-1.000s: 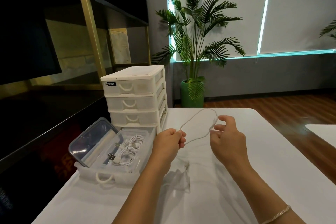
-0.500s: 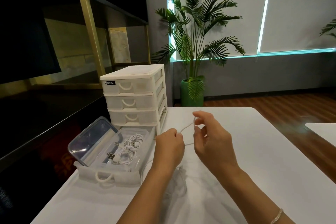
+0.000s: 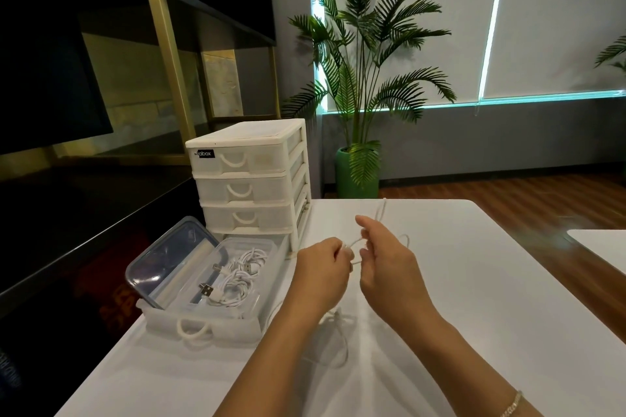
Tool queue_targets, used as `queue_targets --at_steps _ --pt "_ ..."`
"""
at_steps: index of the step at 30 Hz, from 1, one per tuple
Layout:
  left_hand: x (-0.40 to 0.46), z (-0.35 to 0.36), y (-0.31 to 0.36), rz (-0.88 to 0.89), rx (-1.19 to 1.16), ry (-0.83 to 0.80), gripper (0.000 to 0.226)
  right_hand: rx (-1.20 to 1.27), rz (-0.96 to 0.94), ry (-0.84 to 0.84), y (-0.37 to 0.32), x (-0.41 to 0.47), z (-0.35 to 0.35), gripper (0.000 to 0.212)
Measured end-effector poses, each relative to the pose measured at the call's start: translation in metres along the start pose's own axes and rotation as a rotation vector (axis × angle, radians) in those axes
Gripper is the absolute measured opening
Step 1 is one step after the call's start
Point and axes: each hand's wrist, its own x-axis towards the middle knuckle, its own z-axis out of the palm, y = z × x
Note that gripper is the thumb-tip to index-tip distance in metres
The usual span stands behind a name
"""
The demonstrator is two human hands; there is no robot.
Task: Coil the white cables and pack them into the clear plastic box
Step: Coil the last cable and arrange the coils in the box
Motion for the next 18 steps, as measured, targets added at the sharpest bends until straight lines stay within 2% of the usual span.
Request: queue_targets --at_steps 5,10,15,18 --pt "-0.001 -0.008 0.003 -0.163 -0.448 -0.211 0.026 -0.071 0.040 -0.061 0.010 0.004 -0.008 0.039" --pt "-0.005 -0.017 0.006 -0.230 -0.931 -0.347 0.027 -0.059 0.023 -0.021 0.014 0.008 -0.013 0.025" --pt "-0.005 -0.018 0.009 -0.326 -1.295 -0.386 0.027 -0.033 0.047 -0.043 0.016 0.010 -0.010 0.029" --pt "-0.005 -0.020 0.009 -0.364 -1.437 -0.381 0.033 -0.037 0.066 -0.057 0.017 0.010 -0.010 0.028"
